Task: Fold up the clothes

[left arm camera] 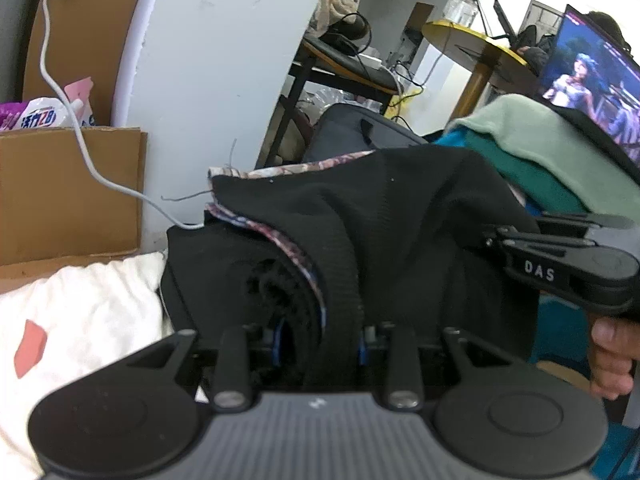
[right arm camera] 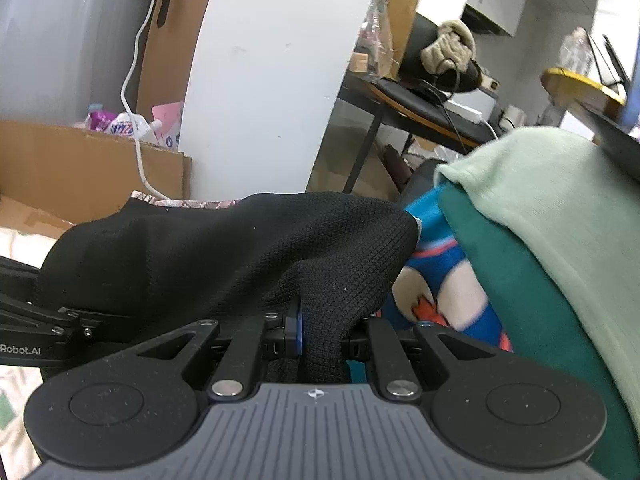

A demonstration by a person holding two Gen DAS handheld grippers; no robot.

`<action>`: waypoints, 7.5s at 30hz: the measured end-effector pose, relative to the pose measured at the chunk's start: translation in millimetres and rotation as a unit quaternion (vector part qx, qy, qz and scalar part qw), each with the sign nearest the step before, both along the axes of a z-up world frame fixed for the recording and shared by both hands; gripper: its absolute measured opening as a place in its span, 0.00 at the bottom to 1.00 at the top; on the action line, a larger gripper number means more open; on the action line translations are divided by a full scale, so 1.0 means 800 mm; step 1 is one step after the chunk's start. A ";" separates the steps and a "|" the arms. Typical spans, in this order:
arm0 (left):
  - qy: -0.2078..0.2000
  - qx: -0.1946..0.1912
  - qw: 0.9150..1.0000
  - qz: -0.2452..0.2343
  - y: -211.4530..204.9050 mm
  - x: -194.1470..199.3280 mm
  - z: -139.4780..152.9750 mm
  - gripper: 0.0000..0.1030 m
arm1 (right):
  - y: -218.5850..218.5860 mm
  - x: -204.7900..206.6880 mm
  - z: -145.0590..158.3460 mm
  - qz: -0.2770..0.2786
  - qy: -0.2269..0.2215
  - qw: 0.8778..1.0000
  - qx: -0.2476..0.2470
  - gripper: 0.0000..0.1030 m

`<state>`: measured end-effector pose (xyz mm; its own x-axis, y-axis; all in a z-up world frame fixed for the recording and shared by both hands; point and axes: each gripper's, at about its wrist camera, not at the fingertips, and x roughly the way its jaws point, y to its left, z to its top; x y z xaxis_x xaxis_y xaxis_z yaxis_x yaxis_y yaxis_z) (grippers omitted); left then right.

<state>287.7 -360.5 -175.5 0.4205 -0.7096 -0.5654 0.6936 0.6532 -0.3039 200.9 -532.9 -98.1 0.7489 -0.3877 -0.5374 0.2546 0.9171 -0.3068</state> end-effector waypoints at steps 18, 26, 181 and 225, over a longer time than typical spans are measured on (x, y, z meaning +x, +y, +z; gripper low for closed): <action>-0.003 0.034 0.999 -0.016 -0.037 0.107 -0.029 0.33 | -0.041 0.134 -0.049 0.047 0.020 0.998 -0.037 0.11; 0.023 0.037 0.999 -0.015 -0.030 0.155 -0.067 0.34 | -0.048 0.205 -0.092 0.058 0.050 0.997 -0.025 0.12; 0.033 0.062 0.936 0.345 0.728 -0.208 0.112 0.73 | 0.140 -0.141 0.018 0.055 0.049 0.978 0.196 0.83; -0.012 0.038 0.903 0.428 0.680 -0.426 0.186 0.99 | 0.286 -0.273 0.119 0.148 0.031 0.955 0.256 0.98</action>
